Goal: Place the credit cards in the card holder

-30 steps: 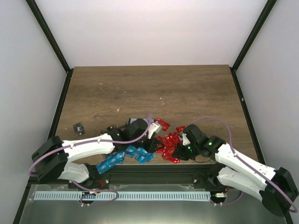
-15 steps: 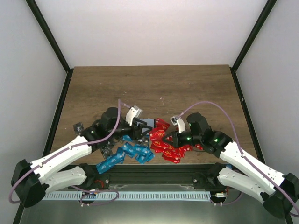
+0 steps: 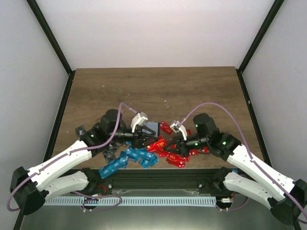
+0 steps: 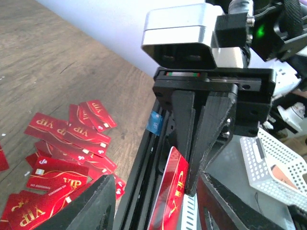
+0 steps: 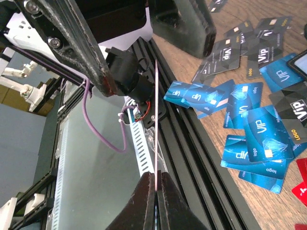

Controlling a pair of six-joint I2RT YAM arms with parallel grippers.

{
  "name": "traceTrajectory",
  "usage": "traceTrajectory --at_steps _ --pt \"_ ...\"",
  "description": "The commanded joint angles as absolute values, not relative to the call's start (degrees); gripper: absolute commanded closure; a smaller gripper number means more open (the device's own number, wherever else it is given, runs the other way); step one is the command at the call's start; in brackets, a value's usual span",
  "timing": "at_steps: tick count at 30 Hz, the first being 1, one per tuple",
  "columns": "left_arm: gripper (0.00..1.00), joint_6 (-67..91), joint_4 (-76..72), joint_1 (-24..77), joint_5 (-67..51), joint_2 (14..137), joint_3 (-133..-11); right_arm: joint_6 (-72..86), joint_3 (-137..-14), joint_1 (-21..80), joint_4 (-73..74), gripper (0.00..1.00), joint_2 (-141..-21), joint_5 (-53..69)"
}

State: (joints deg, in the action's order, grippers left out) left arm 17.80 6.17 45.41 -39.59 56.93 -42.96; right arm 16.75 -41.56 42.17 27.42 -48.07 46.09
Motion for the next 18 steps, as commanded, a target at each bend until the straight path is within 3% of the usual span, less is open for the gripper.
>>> traceTrajectory --at_steps 1,7,9,12,15,16,18 --pt "0.57 17.3 6.1 46.3 -44.7 56.7 -44.2 14.1 -44.0 42.0 27.6 0.99 -47.6 49.9" --pt "0.82 17.1 5.7 48.0 -45.2 59.1 -44.4 14.0 -44.7 42.0 27.4 0.99 -47.6 49.6" --pt "0.95 17.1 5.5 48.2 -44.6 59.4 -44.6 14.0 -45.0 42.0 27.7 0.99 -47.8 48.8" --pt "0.96 19.5 3.2 48.2 -41.6 58.8 -44.1 14.7 -45.5 42.0 28.0 0.99 -48.2 46.4" --pt "0.96 23.5 0.0 48.2 -36.8 58.3 -43.8 18.7 -45.5 42.0 26.4 0.44 -48.1 40.8" --pt "0.96 25.1 -1.1 48.2 -34.3 57.8 -43.7 20.4 -44.9 42.0 24.7 0.32 -47.8 39.2" --pt "0.96 28.4 -3.6 48.3 -29.9 57.0 -43.3 25.1 -42.0 42.0 18.2 0.22 -46.5 37.8"
